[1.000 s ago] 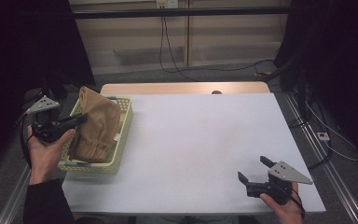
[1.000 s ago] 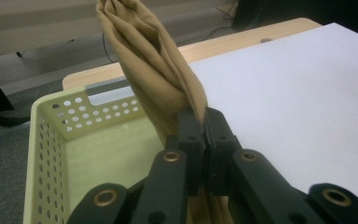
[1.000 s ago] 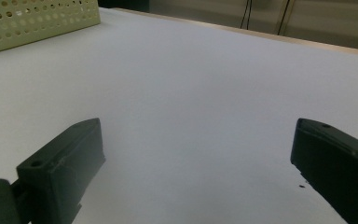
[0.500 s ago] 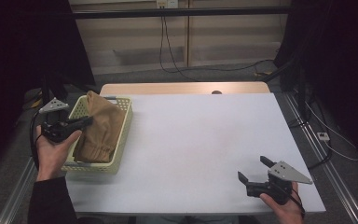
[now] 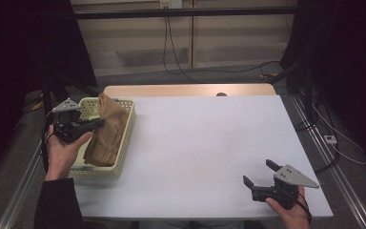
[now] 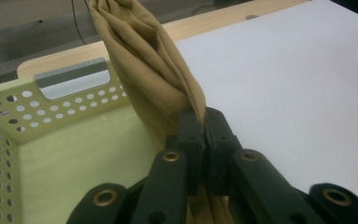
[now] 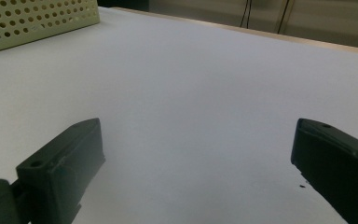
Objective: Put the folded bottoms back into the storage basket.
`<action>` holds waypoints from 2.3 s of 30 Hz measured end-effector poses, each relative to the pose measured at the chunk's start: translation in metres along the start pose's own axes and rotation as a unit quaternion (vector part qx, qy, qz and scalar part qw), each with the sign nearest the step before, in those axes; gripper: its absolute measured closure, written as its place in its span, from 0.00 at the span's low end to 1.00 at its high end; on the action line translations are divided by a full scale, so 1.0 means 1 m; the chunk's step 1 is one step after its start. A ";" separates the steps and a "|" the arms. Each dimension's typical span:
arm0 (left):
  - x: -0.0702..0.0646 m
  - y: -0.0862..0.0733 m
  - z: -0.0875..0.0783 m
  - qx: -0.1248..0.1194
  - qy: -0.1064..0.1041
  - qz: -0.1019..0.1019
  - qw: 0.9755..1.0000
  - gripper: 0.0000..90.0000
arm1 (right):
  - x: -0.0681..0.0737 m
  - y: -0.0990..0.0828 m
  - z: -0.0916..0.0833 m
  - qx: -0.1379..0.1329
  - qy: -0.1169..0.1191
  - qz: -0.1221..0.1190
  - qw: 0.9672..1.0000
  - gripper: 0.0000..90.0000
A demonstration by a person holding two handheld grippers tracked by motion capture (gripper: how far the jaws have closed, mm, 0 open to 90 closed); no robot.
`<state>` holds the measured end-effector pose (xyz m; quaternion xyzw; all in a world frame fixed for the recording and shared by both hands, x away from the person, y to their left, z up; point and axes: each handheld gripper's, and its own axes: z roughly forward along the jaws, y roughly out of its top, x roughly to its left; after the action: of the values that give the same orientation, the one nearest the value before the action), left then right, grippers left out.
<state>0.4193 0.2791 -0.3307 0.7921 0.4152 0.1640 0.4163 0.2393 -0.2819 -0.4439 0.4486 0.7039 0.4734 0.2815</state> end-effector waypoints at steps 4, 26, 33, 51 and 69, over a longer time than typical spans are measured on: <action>0.006 -0.003 0.005 0.008 0.017 -0.006 1.000 0.97 | 0.001 0.000 0.000 0.000 0.000 -0.002 1.000 0.02; 0.049 -0.031 0.004 0.028 0.077 -0.065 0.994 0.96 | 0.001 0.000 0.000 0.001 0.004 -0.004 1.000 0.02; 0.055 -0.034 0.005 0.046 0.099 -0.071 0.991 0.96 | 0.000 0.000 -0.001 0.000 0.001 0.001 1.000 0.02; 0.066 -0.045 0.023 0.076 0.104 -0.102 0.986 0.96 | 0.000 0.000 -0.001 0.001 0.000 -0.001 1.000 0.02; 0.066 -0.044 0.046 0.121 0.129 -0.089 0.980 0.96 | 0.001 0.000 0.000 0.001 0.002 -0.001 1.000 0.02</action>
<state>0.4639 0.3205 -0.3990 0.7688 0.5509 0.1758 0.2732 0.2391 -0.2812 -0.4438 0.4471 0.7056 0.4732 0.2799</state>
